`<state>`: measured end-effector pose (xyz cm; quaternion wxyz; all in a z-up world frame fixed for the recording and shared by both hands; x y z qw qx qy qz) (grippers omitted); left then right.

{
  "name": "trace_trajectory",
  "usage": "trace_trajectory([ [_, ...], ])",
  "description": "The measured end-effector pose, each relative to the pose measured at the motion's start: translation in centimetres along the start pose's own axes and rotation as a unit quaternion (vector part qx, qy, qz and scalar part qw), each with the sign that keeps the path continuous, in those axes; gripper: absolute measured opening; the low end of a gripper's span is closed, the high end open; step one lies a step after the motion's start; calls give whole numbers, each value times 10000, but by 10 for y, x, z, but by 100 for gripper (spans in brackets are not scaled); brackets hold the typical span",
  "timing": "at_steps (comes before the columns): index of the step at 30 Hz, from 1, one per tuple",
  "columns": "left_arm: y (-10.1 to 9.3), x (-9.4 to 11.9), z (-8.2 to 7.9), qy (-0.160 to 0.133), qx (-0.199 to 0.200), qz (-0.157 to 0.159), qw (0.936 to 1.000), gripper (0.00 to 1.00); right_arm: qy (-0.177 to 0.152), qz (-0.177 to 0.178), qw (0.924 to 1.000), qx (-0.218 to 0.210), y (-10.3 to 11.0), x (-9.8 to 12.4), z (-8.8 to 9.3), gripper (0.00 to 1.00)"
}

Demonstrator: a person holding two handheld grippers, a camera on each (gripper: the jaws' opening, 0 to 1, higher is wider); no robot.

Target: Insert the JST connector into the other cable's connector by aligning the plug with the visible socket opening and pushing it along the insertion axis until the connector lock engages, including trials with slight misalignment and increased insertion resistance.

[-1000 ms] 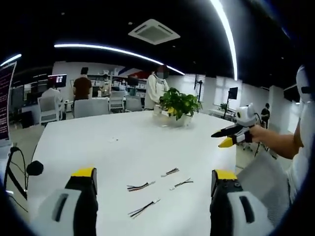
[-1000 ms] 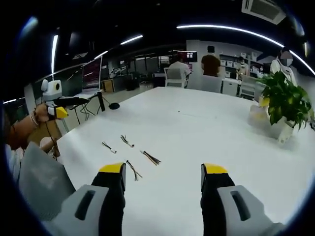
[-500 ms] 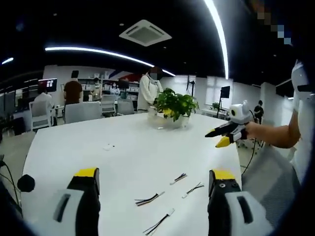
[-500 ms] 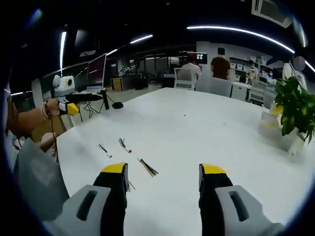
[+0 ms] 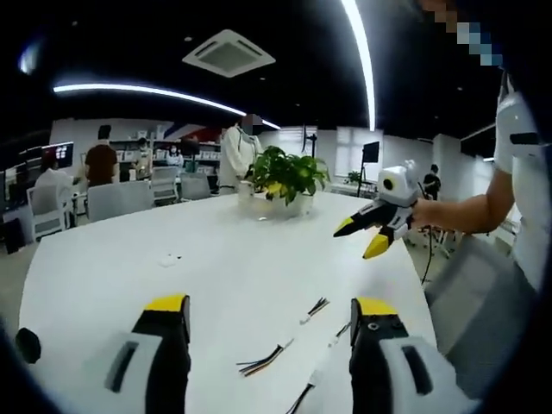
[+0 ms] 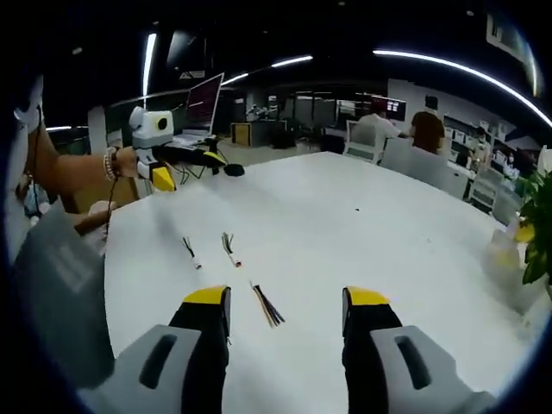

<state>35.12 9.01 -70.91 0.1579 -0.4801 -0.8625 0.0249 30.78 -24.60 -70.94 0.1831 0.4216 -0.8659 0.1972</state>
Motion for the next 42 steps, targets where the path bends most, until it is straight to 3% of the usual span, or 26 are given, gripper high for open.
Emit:
trace_trajectory([
  [3,5,-8,11,185,-15,202,9996,69,-38,-252,9996,87,-1,-10,2,47],
  [10,9,-24,25,294,-190,597,9976,65,-41,-565,9980,266,-1,-32,6,42],
  [20,19,-46,44,498,-258,706,9959,60,70,-1041,9935,456,6,-60,19,34],
  [26,22,-55,53,563,-151,765,9954,52,43,-1148,9924,447,5,-74,23,29],
  [39,16,-69,72,886,-476,1046,9894,38,36,-1381,9894,456,9,-93,29,24],
  [42,15,-70,73,918,-576,1121,9878,28,54,-1426,9885,510,10,-95,31,21],
])
Point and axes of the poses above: the point that each gripper's makers call its tool centre point, and the gripper's own axes: x roughly backward along the fingers, y roughly to its left, z roughly out of its underside, the point moved 10 cm from there along x, roughly backward along the fingers, and after that the axes turned 8 degrees about x, right-handed, at the moved point
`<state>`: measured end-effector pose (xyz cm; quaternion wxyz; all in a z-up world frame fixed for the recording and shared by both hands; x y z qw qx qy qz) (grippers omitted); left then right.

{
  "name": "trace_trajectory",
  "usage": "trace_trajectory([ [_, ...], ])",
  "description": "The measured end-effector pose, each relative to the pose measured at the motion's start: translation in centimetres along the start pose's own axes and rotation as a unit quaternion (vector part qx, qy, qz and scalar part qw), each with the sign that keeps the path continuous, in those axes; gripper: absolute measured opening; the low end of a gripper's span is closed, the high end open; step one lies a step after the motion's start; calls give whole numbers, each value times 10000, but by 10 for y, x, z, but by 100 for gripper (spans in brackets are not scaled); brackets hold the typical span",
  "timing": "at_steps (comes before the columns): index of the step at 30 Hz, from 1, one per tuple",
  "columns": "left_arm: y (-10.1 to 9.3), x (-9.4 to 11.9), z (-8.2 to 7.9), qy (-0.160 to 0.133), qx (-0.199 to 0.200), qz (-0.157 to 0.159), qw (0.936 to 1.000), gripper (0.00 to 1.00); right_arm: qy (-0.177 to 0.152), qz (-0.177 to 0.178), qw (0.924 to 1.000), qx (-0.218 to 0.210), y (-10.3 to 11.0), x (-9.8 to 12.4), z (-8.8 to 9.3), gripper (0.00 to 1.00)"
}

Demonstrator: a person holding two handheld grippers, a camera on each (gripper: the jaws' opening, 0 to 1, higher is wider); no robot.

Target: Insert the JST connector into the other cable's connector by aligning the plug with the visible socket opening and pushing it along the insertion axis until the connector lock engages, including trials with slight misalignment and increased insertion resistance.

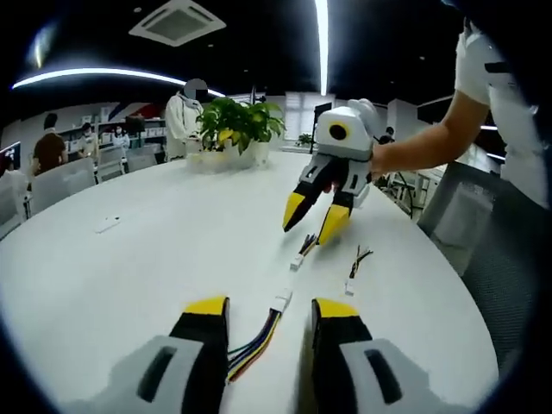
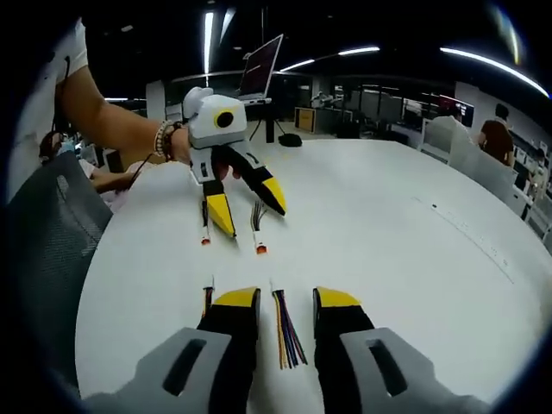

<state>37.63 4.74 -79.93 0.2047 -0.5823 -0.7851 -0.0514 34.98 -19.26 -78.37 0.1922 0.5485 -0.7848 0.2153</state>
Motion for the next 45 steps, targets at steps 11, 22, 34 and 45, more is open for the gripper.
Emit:
trace_trajectory([
  [11,-4,-7,8,182,-7,132,9997,21,-44,-104,9999,-13,2,-13,2,16],
  [22,-2,-4,9,157,63,120,9998,12,37,-216,9998,41,5,-21,4,13],
  [34,-5,-8,9,148,28,223,9996,2,34,-274,9996,92,5,-21,6,5],
  [45,-8,-5,4,207,-65,195,9996,1,83,-268,9994,211,8,-16,4,5],
])
Point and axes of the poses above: the point that each gripper's makers call its tool centre point, and the gripper's own axes: x roughly backward along the fingers, y roughly to its left, z roughly out of its underside, the point moved 10 cm from there along x, roughly backward along the fingers, and after that the axes turned 8 degrees about x, right-handed, at the moved point
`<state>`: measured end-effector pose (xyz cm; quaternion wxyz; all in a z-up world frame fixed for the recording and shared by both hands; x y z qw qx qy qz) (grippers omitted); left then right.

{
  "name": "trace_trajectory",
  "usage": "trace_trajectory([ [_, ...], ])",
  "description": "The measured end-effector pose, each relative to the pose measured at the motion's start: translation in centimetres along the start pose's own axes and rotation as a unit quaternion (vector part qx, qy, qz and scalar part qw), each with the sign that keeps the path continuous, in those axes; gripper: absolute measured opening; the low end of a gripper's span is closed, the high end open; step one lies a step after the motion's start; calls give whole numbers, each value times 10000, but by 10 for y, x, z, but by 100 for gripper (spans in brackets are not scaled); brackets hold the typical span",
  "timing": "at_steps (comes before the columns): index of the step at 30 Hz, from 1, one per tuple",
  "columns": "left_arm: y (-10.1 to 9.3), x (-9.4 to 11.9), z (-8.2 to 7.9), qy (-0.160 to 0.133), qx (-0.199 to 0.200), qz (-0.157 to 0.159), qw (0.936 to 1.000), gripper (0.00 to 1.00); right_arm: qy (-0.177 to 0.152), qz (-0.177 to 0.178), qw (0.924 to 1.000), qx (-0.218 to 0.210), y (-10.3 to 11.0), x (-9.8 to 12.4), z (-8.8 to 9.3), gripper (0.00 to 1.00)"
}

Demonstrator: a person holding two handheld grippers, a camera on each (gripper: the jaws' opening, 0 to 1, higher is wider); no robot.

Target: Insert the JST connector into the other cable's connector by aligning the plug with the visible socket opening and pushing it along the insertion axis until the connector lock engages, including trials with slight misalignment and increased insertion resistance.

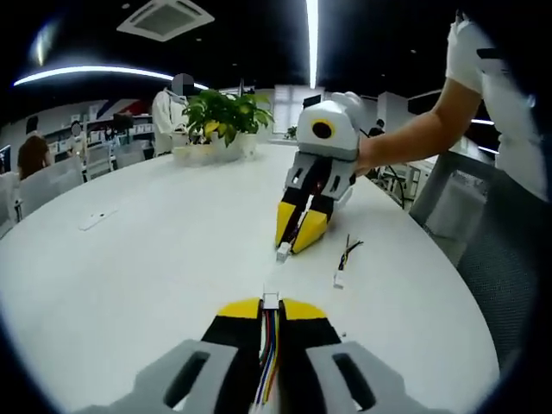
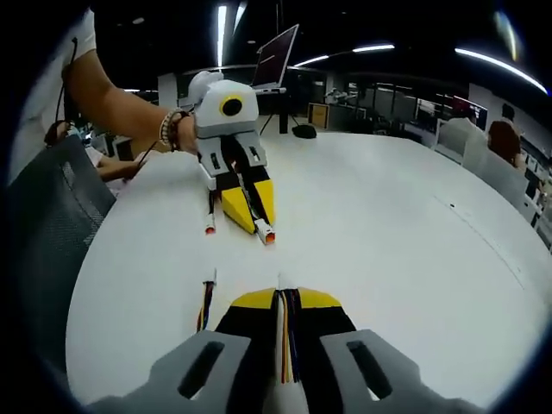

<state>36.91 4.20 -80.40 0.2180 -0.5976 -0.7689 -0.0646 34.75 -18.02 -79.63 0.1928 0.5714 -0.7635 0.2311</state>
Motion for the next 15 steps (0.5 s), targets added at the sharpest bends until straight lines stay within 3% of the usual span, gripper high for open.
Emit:
trace_trajectory([
  [4,-3,3,-2,65,-31,-65,10000,1,-42,-51,9998,179,3,4,-5,4],
  [15,-15,6,-5,316,-359,116,9988,1,-39,-165,9993,338,8,10,-14,4],
])
Point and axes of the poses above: the point that each gripper's makers call its tool centre point, and the gripper's own axes: x roughly backward along the fingers, y roughly to its left, z roughly out of its underside, the point moved 10 cm from there along x, roughly backward along the fingers, and after that the axes turned 8 degrees about x, right-handed, at the moved point
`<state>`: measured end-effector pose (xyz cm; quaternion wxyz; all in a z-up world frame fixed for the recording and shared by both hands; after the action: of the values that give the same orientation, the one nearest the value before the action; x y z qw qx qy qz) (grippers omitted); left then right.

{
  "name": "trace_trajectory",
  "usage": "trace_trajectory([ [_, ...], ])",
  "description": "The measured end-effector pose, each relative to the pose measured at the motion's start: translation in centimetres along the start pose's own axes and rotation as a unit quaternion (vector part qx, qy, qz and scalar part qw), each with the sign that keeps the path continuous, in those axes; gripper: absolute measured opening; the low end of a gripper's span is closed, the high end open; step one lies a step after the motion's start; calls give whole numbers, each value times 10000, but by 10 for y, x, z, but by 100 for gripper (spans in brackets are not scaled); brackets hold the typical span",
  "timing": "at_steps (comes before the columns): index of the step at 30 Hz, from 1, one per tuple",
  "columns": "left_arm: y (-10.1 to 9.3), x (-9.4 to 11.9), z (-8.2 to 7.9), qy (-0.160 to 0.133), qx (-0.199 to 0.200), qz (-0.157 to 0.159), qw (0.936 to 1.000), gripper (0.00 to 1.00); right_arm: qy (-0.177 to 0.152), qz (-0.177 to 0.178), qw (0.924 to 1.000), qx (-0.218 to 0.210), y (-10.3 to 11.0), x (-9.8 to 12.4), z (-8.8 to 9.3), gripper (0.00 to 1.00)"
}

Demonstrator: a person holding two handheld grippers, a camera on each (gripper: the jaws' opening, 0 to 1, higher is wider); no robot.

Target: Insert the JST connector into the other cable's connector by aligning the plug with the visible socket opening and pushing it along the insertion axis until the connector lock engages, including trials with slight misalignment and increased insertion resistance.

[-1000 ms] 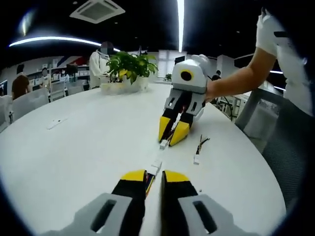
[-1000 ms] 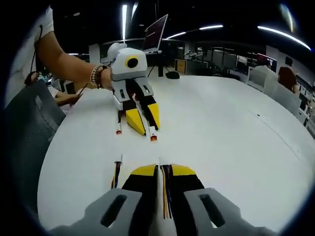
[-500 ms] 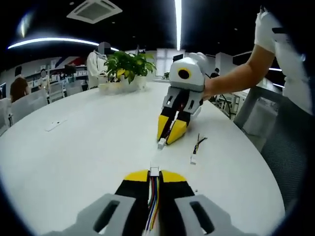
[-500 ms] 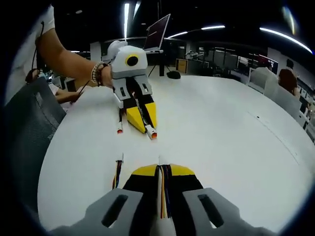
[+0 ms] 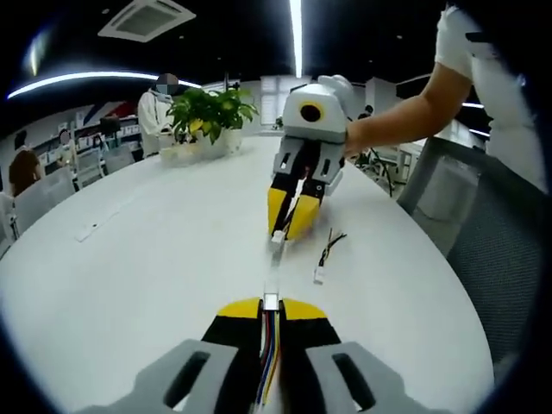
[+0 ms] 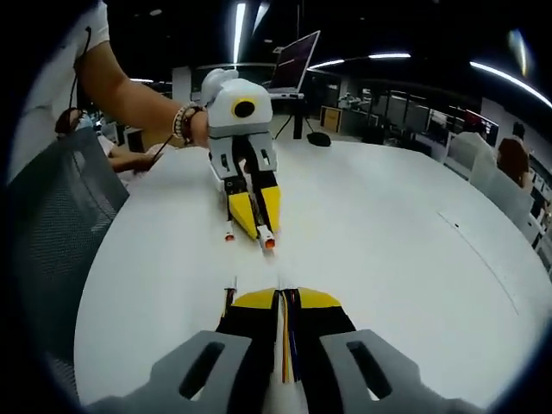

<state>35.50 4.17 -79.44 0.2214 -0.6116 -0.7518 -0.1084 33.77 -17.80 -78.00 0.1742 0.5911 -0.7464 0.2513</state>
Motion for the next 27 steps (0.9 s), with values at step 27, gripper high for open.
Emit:
trace_trajectory([
  [27,-19,6,-25,6,-135,127,9998,0,-249,-117,9993,259,13,-2,-40,4],
])
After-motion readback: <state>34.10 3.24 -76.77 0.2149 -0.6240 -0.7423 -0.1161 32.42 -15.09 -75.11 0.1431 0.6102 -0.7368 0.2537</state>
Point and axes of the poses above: the point that each gripper's makers call its tool centre point, and the gripper's own axes: x roughly backward along the fingers, y roughly to its left, z roughly out of its underside, the point moved 10 cm from there along x, roughly backward along the fingers, and after that the axes turned 8 degrees about x, right-handed, at the moved point
